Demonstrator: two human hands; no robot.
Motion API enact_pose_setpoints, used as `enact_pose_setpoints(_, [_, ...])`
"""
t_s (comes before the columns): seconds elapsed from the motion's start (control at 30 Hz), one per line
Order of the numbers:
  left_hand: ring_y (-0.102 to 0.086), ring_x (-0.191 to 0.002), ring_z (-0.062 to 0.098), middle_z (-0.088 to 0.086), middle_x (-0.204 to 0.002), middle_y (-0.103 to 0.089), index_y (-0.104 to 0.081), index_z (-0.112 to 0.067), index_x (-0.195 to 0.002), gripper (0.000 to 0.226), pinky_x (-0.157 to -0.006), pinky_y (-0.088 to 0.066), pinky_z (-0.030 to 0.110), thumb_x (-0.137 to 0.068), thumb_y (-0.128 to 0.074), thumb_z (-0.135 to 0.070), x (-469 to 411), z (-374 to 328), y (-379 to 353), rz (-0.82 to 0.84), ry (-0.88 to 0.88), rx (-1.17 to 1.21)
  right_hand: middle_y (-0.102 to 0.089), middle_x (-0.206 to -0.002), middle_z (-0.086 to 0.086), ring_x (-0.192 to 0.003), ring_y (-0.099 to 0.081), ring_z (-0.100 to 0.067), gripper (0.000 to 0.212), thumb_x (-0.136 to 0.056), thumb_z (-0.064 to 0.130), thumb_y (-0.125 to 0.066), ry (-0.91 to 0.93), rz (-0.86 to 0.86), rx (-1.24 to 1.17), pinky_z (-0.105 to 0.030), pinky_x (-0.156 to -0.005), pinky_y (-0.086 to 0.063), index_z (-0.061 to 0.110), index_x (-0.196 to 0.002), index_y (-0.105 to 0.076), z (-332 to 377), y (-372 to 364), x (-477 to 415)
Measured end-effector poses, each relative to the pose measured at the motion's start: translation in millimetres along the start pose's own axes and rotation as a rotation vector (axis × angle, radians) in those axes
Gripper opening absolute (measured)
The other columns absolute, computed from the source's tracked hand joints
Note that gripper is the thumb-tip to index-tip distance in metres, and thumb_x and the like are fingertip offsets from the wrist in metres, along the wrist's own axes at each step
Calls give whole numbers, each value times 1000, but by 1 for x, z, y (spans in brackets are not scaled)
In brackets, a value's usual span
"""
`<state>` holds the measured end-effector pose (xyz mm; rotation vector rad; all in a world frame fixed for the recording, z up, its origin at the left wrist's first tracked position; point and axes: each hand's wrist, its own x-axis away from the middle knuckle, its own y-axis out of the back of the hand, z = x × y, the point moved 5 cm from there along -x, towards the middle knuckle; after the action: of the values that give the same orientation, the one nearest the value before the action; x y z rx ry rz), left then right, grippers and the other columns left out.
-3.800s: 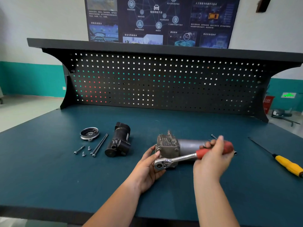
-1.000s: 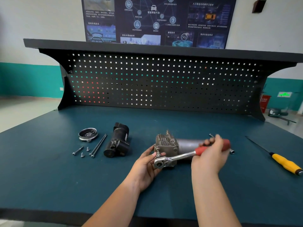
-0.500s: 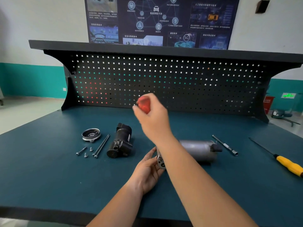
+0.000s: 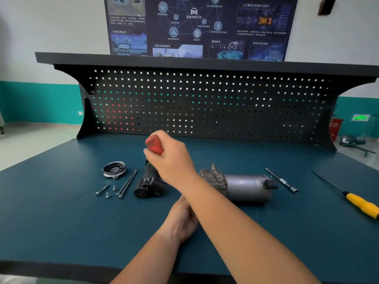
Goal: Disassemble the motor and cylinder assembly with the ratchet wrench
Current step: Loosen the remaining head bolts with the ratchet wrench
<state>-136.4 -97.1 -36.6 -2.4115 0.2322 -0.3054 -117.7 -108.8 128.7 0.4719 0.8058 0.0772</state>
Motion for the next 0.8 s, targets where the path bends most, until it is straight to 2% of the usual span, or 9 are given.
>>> enact_pose_setpoints(0.07, [-66, -73, 14, 10, -106, -61, -52, -7, -130, 36, -65, -56, 26, -97, -42, 1, 0, 0, -1, 32, -18, 13, -56, -70, 15, -62, -51, -1, 18, -85, 16, -66, 4, -112, -75, -19, -64, -42, 30, -86, -54, -2, 19, 0])
enact_pose_setpoints(0.13, [-68, -71, 13, 11, -107, -64, -53, -11, -130, 38, -64, -57, 25, -95, -44, 3, 1, -3, -2, 45, -38, 19, -54, -67, 16, -57, -48, 1, 25, -85, 14, -66, -9, -250, -150, -15, -59, -40, 33, -82, -51, -5, 41, 1])
enact_pose_setpoints(0.23, [-71, -69, 16, 12, -94, -73, -54, -13, -123, 33, -58, -58, 24, -94, -47, 3, 6, -6, -6, 74, -22, 92, -52, -63, 11, -52, -46, -10, 24, -86, 10, -64, -96, -473, -335, -25, -52, -41, 31, -81, -52, -19, 74, 11])
enact_pose_setpoints(0.33, [-72, -67, 15, 9, -86, -75, -58, -15, -114, 25, -50, -55, 21, -94, -49, -2, 8, -6, -6, 33, -9, 106, -53, -51, 12, -42, -46, -4, 19, -90, 7, -59, -210, -741, -538, -19, -40, -39, 23, -84, -51, -44, 108, 34])
enact_pose_setpoints(0.43, [-72, -65, 13, 6, -82, -75, -61, -18, -109, 21, -48, -54, 19, -93, -53, -7, 6, -6, -5, 9, -13, 72, -53, -50, 13, -43, -47, -1, 17, -93, 10, -54, -354, -1035, -707, -17, -43, -41, 22, -83, -47, -76, 131, 70])
enact_pose_setpoints(0.5, [-72, -66, 12, 7, -80, -75, -61, -18, -109, 21, -49, -54, 19, -92, -53, -8, 4, -5, -5, 13, -14, 58, -53, -57, 12, -47, -50, -2, 14, -95, 14, -53, -463, -1178, -775, -19, -48, -43, 21, -85, -46, -99, 134, 99])
enact_pose_setpoints(0.6, [-72, -65, 11, 8, -76, -74, -61, -19, -109, 22, -50, -55, 20, -90, -56, -9, 2, -3, -3, 10, -18, 54, -54, -73, 7, -58, -54, -6, 12, -96, 23, -54, -662, -1260, -800, -21, -54, -45, 25, -86, -48, -127, 125, 136])
enact_pose_setpoints(0.8, [-71, -63, 11, 6, -73, -73, -62, -17, -108, 22, -50, -55, 21, -88, -58, -7, -1, -3, -2, 8, -27, 80, -52, -77, -2, -67, -56, -11, 14, -98, 21, -51, -909, -1205, -1134, -25, -49, -56, 17, -85, -47, -151, 99, 168])
